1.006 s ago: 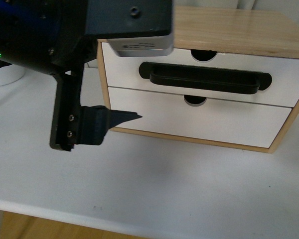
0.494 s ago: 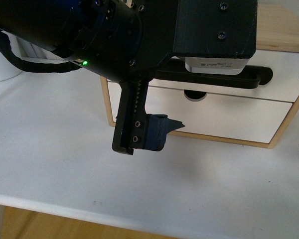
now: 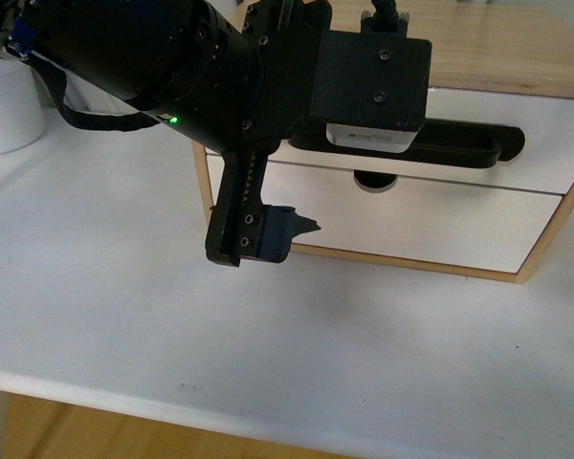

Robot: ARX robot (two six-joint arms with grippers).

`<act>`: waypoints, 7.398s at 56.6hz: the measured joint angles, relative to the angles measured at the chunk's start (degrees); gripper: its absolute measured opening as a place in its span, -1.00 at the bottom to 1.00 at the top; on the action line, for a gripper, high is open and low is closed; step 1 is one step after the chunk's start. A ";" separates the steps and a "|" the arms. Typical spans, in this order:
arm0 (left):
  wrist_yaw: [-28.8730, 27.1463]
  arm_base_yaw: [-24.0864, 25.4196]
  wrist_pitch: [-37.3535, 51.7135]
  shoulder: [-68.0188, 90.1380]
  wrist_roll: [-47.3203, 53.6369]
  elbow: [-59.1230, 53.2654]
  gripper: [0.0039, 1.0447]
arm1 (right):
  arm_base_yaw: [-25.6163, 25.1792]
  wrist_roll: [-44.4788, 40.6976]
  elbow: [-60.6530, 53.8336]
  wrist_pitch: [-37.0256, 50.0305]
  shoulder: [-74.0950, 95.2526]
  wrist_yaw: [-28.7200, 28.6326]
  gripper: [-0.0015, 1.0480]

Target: Pull drawer

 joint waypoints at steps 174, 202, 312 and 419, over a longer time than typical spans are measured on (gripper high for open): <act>-3.06 0.15 -7.61 -1.53 9.44 -1.99 0.89 | 11.65 2.05 7.17 1.38 14.78 2.32 0.83; -4.37 -2.08 -7.89 -9.88 10.21 -10.82 0.89 | 13.27 1.05 -0.02 -1.40 6.34 3.13 0.83; -10.38 31.76 25.97 -79.52 -56.00 -60.22 0.89 | -30.88 52.35 -32.33 27.91 -52.54 -10.34 0.83; -16.66 26.64 3.28 -104.35 -79.82 -65.75 0.54 | -1.86 71.63 -46.07 18.27 -78.18 28.87 0.49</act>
